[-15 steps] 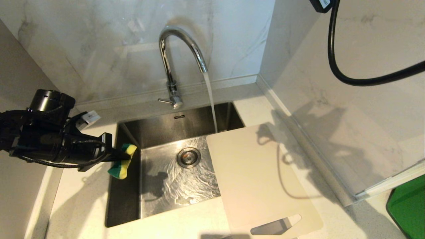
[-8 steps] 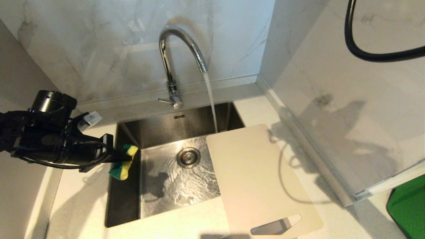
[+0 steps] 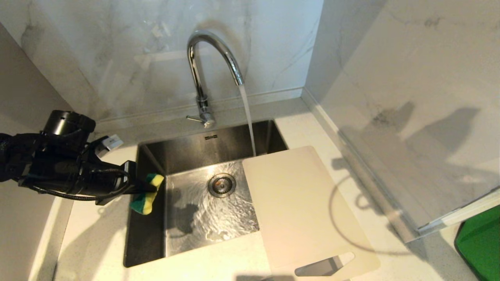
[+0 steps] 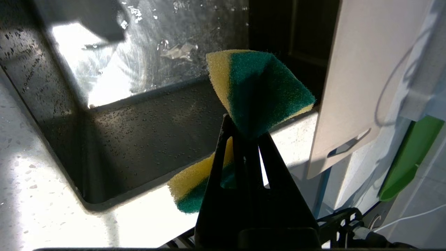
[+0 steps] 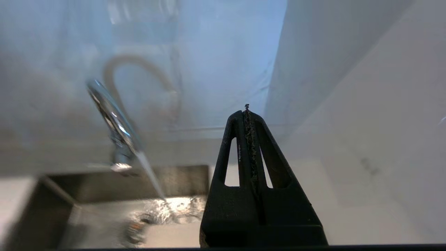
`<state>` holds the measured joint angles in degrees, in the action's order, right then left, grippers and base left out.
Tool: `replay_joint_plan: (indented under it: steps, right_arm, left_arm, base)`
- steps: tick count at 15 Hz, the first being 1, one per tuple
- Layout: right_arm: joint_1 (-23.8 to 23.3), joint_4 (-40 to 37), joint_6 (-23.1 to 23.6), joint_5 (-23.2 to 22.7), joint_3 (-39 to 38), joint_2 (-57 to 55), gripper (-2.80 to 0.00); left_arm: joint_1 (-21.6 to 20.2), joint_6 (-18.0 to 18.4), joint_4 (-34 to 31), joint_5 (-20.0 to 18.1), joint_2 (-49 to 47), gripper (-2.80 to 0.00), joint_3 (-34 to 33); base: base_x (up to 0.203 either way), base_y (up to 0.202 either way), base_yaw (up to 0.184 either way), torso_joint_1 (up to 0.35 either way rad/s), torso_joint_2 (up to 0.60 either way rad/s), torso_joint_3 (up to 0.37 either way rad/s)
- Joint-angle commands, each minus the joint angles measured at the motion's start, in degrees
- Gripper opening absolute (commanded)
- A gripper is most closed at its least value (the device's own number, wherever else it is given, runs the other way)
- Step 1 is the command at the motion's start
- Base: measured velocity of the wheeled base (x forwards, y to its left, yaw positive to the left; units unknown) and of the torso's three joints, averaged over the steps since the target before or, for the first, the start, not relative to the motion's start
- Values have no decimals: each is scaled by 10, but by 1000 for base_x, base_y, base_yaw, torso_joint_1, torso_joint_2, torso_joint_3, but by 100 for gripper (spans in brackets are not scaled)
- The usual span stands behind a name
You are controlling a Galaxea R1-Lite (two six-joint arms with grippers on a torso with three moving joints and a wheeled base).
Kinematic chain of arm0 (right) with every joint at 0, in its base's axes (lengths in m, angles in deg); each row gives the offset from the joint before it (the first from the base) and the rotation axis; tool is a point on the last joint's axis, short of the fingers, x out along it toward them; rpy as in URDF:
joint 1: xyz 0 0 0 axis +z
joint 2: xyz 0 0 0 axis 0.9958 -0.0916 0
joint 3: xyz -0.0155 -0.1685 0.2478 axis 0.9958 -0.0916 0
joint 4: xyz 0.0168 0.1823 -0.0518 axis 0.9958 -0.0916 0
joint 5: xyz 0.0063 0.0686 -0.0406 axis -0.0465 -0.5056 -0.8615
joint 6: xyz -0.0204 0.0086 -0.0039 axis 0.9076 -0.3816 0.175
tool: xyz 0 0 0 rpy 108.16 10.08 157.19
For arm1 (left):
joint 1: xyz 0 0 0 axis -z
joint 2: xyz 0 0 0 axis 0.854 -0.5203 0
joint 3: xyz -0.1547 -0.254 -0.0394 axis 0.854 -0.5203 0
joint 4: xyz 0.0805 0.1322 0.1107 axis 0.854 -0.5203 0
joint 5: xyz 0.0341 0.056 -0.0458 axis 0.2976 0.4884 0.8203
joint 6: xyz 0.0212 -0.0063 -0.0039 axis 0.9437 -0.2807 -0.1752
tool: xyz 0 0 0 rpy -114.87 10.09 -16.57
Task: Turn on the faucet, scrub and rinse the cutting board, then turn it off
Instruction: Put down the cleaning cloth
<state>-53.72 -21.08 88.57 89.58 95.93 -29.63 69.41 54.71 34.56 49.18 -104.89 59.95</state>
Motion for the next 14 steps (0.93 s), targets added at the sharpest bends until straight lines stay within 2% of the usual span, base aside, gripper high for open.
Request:
replay_joint_plan:
  steps: [1, 4, 14]
  right_arm:
    - [0, 20, -54, 0, -19, 7, -280]
    - [0, 112, -63, 2, -55, 5, -280]
    - [0, 175, -51, 28, -175, 66, -280]
  left_arm:
    - [2, -2, 0, -1, -13, -280, 0]
    - [2, -2, 14, 0, -20, -280, -6]
    - [0, 0, 15, 14, -22, -280, -4]
  base:
    - [0, 0, 0, 0, 0, 0]
    - [0, 0, 0, 0, 0, 0]
    - [0, 0, 0, 0, 0, 0]
